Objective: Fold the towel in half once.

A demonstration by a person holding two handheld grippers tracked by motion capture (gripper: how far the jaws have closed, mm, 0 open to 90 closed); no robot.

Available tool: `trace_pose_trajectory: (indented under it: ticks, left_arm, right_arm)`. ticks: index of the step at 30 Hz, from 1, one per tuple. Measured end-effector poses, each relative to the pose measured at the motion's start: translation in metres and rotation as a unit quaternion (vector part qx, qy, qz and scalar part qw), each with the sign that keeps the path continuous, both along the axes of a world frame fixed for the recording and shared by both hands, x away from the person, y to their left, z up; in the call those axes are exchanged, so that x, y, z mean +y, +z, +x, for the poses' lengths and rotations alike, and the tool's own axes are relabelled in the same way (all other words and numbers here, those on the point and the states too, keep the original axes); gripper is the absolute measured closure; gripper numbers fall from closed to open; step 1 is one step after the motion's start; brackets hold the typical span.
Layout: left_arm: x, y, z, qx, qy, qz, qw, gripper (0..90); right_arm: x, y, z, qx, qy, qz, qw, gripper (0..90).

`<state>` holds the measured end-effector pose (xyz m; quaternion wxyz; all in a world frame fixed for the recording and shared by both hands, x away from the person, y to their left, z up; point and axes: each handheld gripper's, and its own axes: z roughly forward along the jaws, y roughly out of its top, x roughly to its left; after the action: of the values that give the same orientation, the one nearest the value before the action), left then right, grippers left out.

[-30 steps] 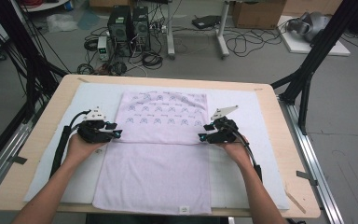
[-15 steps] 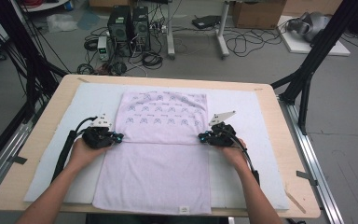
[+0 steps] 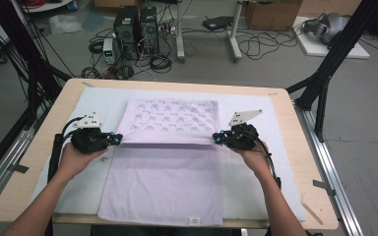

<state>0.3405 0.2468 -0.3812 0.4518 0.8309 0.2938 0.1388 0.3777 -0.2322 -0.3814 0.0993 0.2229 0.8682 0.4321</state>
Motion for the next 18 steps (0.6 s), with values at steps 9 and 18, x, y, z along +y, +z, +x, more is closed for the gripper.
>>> trace_pose_trajectory:
  ticks: [9, 18]
  left_arm:
    - [0.005, -0.012, -0.067, -0.008, -0.031, 0.008, 0.9995, 70.5]
    - [-0.001, -0.048, -0.048, 0.023, -0.026, 0.042, 0.9985, 62.5]
  right_arm:
    - [-0.005, -0.01, -0.068, 0.017, 0.041, 0.011, 0.9989, 73.5]
    - [0.011, -0.048, -0.059, 0.03, 0.041, -0.046, 0.9977, 55.2]
